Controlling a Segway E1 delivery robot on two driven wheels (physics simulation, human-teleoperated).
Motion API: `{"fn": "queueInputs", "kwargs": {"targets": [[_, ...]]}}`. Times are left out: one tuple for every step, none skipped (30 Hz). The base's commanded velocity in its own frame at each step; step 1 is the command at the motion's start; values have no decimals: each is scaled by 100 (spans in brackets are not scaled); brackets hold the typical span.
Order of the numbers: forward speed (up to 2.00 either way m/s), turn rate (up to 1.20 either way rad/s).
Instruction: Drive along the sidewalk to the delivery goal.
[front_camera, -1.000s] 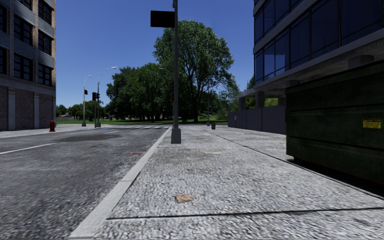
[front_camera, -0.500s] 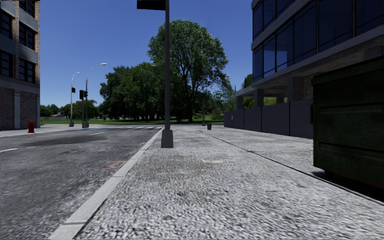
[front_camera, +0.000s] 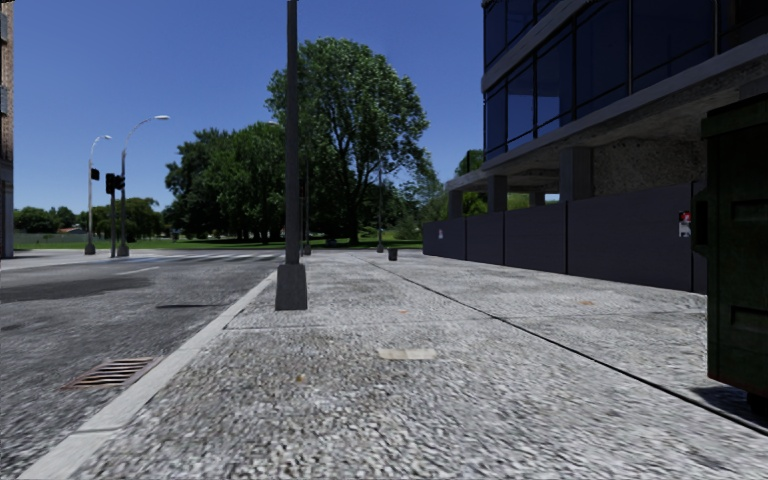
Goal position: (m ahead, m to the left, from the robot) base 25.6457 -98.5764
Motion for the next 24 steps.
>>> {"fn": "queueInputs", "kwargs": {"targets": [[200, -28], [200, -28], [200, -28], [200, -28], [200, -28], [200, -28], [200, -28], [200, -25], [200, -5], [200, -5], [200, 0], [200, 0], [200, 0], [200, 0], [200, 0], [200, 0], [200, 0], [200, 0], [200, 0], [200, 0], [200, 0], [200, 0], [200, 0], [200, 0]]}}
